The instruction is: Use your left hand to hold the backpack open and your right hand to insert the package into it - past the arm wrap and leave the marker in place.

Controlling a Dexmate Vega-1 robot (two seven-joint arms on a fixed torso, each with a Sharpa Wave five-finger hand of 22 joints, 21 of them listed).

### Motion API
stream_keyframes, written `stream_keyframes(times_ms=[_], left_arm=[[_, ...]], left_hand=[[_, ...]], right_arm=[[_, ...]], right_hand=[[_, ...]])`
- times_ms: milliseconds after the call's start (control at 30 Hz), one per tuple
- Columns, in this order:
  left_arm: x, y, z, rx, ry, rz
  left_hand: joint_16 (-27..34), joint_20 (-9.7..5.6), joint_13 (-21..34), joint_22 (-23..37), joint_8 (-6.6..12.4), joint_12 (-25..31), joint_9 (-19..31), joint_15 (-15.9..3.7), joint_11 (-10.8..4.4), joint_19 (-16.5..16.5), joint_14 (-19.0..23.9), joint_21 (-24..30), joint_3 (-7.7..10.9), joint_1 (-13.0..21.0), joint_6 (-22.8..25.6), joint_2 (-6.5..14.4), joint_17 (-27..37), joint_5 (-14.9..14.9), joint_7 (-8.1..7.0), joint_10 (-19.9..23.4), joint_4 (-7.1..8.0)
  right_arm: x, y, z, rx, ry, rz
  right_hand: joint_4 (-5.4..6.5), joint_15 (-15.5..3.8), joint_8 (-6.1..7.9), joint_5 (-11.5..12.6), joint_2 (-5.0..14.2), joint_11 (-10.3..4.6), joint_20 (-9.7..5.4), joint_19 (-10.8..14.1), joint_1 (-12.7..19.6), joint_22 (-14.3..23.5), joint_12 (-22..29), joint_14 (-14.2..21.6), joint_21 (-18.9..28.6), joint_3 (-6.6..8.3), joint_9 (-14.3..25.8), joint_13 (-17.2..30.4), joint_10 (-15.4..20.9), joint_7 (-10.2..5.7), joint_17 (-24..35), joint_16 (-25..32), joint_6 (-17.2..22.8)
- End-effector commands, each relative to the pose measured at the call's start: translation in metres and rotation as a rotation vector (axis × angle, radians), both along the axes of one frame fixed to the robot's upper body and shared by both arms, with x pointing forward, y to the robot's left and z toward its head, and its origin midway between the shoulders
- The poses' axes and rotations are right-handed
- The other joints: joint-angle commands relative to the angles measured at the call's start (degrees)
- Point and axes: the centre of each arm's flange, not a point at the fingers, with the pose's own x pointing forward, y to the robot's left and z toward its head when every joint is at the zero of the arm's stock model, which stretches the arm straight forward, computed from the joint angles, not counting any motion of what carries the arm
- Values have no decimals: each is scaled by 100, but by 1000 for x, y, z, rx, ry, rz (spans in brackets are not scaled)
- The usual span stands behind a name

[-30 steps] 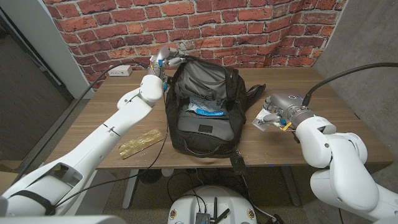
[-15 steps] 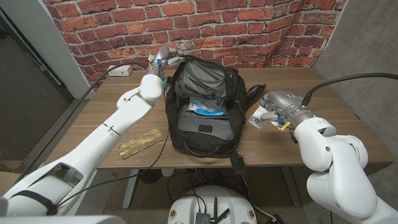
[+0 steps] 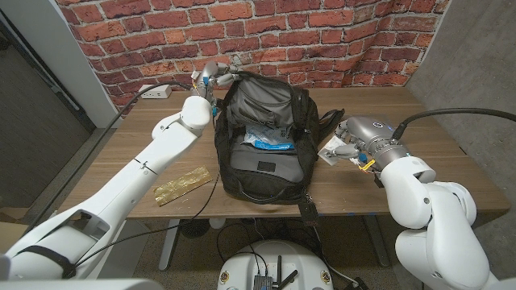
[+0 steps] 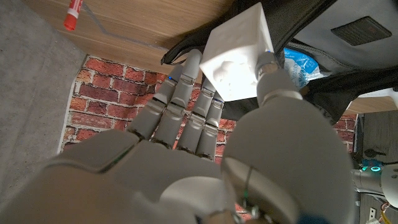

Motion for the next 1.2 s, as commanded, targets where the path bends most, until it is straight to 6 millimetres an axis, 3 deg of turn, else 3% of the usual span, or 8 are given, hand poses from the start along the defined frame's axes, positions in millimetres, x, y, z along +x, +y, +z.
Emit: stream_keyframes(times_ms=[33,1200], left_arm=[[1,-1,-3,-17,12,-11],[-5,-1,-11,-71,2,-36]], left_hand=[[34,-631,29,15,12,45,31,-58,31,71,126,-15,58,6,-2,51,27,21,24,98,11],[29,-629,30,15,1,49,34,-59,50,94,128,-21,55,20,-1,44,27,23,37,108,8]], right_arm=[[-3,9,1,-1,-33,48],[4,54,-5,-25,-99,213]], right_hand=[[58,-710,19,33,359,-335,-531,41,324,15,8,53,17,71,11,16,374,-1,9,-16,86],[43,-719,13,75,389,-339,-537,44,393,19,-45,61,10,67,9,36,419,-32,51,-91,146]])
